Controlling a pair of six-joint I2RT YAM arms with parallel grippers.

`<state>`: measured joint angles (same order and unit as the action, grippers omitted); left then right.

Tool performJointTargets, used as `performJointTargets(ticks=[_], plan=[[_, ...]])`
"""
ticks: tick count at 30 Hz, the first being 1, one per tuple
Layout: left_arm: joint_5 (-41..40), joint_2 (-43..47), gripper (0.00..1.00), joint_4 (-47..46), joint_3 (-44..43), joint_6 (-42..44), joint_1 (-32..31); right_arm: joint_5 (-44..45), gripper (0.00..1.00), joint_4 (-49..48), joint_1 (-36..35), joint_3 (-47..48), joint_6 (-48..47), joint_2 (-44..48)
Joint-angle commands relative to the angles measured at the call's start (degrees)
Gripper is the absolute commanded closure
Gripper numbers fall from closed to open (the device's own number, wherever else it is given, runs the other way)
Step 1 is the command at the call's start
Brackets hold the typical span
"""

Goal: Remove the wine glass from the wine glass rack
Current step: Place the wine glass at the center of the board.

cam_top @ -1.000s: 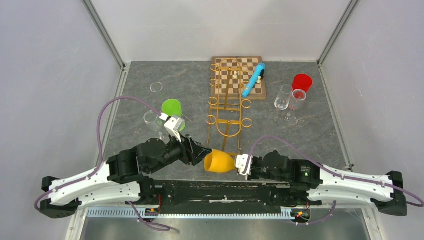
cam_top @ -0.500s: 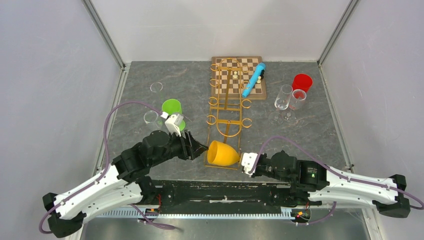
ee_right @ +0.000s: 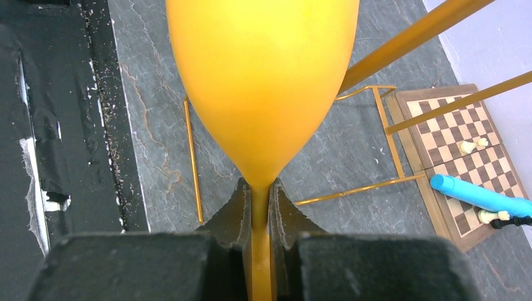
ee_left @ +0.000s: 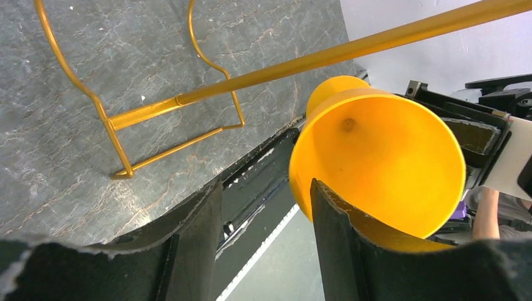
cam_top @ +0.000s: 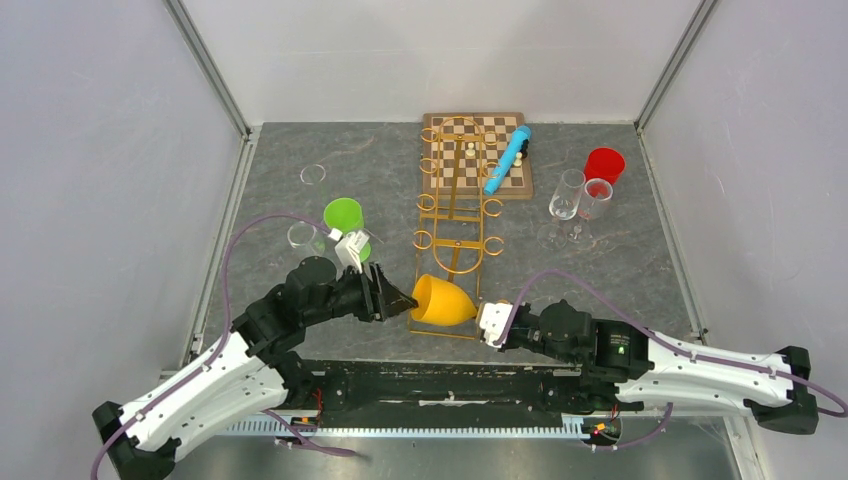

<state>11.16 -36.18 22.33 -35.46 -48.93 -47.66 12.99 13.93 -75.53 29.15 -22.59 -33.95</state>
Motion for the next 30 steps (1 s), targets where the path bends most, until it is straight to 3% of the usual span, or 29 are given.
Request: performJointTargets(ticks=[1, 15, 21, 26, 30], plan=[[5.46, 0.28, 0.41, -3.12, 1.13, -2.18, 2.10, -0.03, 1.00, -5.25, -0.15, 2.42, -0.78, -0.34], [10.84, -0.66, 0.58, -6.76, 3.36, -3.28, 5.26, -2.09, 1.00, -9.07, -0.15, 1.97, -1.14, -3.21], [12.08, -0.49, 0.74, -7.12, 3.48, -3.46, 5.82, -2.71, 1.00, -9.80, -0.15, 2.01, -1.14, -3.97], [12.66, -0.59, 0.97, -7.39, 3.47, -3.63, 6.13, -2.71, 1.00, -9.93, -0.16, 1.79, -0.81, -4.23], [12.68, -0.32, 0.98, -6.51, 3.06, -3.48, 6.26, -2.05, 1.00, -9.68, -0.15, 1.79, -0.50, -3.87]])
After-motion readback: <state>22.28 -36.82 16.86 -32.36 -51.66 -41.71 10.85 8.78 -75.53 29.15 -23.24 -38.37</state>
